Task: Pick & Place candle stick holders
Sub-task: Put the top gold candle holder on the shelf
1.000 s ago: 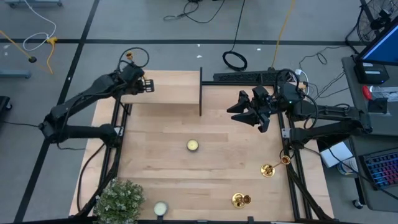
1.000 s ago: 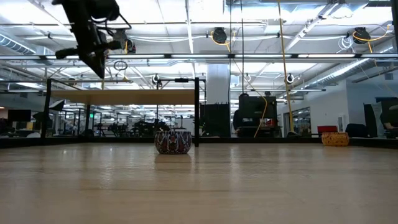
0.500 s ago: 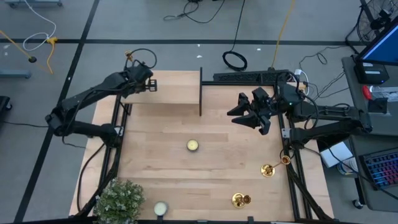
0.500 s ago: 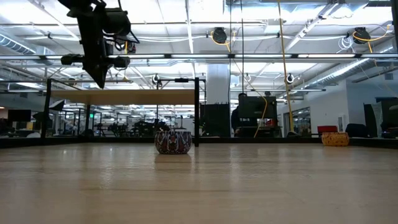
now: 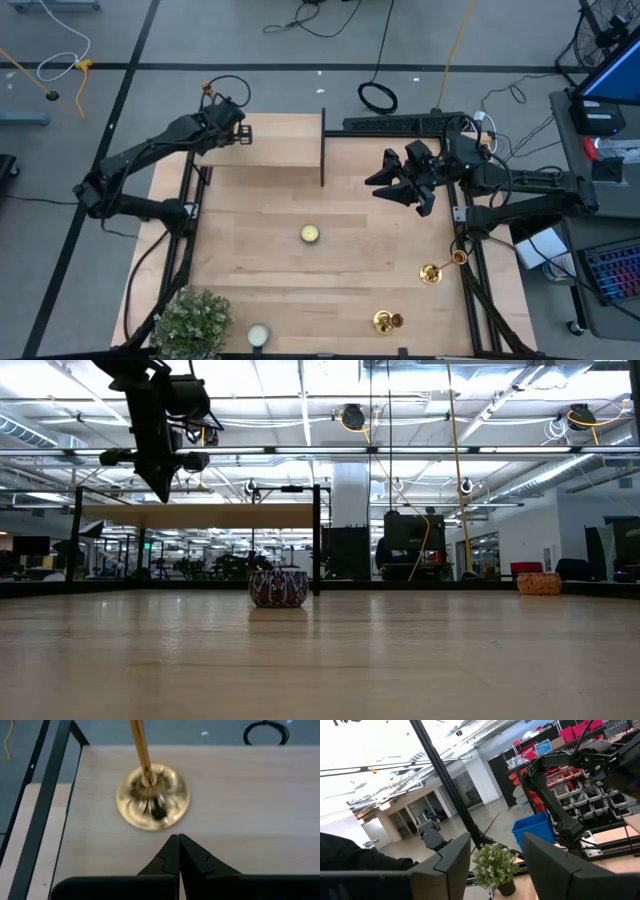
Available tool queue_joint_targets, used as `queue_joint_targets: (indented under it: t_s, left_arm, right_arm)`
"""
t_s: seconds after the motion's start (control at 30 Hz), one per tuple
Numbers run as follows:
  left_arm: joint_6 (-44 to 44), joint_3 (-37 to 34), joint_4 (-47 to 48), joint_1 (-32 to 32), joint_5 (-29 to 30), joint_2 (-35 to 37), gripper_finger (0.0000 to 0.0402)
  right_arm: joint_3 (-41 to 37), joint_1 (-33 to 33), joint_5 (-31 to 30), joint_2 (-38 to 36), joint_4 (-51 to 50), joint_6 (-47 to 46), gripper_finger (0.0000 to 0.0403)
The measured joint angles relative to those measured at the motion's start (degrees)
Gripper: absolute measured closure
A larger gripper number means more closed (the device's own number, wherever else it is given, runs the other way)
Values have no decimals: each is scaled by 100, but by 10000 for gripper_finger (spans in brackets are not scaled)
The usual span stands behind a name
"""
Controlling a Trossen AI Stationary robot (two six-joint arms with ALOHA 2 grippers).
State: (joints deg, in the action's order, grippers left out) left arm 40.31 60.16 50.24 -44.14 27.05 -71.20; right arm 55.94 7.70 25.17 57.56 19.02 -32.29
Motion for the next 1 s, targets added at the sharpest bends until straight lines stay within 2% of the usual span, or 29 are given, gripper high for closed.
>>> queue_joint_targets:
  t_s: [0.3,1.0]
  left_arm:
    - [31,-2,-68,0,49,-281,401]
    - [23,-2,-59,-53,301,-308,401]
  right_arm:
    - [0,0,-2,0,-1,-1,225]
    - [0,-67,-91,0,3,-66,225]
